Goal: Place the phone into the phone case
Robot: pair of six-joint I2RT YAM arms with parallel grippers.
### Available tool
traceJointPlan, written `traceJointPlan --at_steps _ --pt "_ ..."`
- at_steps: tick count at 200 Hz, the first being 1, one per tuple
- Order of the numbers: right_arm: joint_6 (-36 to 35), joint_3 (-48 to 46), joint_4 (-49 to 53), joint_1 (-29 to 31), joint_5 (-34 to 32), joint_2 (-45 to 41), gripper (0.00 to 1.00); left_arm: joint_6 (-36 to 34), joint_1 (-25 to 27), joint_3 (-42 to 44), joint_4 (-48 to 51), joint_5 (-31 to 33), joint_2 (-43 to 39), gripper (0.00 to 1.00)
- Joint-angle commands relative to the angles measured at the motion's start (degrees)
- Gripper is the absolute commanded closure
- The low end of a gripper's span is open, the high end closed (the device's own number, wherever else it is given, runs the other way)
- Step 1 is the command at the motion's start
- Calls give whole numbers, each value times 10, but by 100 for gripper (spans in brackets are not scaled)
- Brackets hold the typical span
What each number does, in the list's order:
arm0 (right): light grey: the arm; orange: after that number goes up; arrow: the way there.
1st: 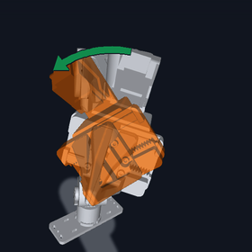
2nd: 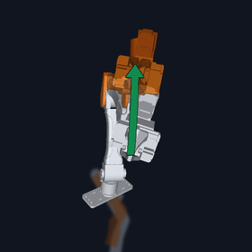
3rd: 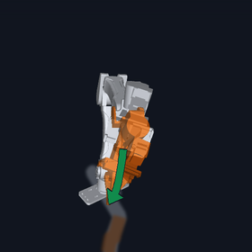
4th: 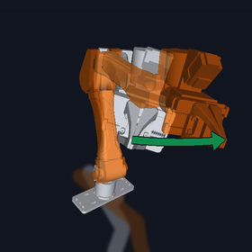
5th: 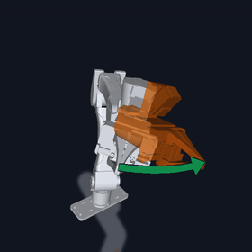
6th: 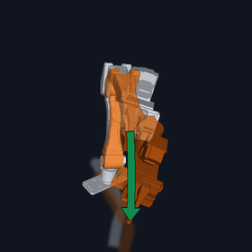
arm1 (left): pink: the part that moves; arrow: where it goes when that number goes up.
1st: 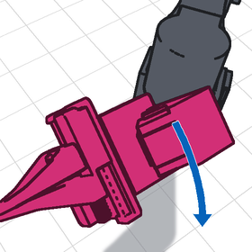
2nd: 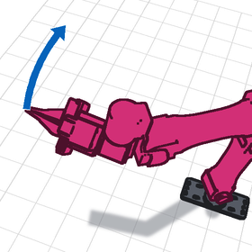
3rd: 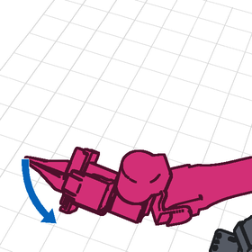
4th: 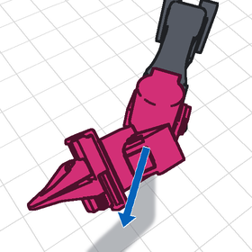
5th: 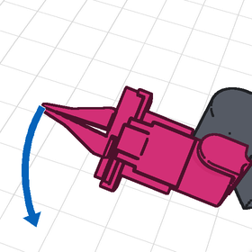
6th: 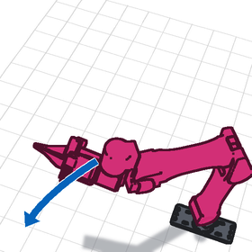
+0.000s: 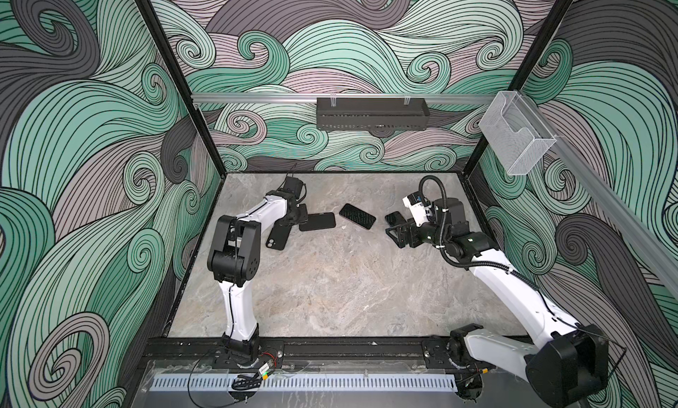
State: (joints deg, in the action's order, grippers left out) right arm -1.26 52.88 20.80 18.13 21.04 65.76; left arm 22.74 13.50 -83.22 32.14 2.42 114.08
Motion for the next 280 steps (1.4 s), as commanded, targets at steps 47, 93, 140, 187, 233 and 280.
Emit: traceJointPlan --at_steps 47,93,140,187,233,280 --pt "-17 -12 18 14 11 -21 1 12 -5 -43 37 33 62 71" --pt "-17 -11 19 17 5 -21 1 11 -5 -40 34 20 73 77" --pt "-19 -11 22 18 -1 -20 1 9 -4 -39 37 16 80 85" --pt "-20 -9 24 18 -8 -17 1 12 -4 -33 43 13 71 93" --pt "-20 -11 23 19 -24 -19 1 9 -2 -19 49 8 39 100" --pt "-19 -6 31 20 -33 -10 1 3 3 3 64 4 -15 100"
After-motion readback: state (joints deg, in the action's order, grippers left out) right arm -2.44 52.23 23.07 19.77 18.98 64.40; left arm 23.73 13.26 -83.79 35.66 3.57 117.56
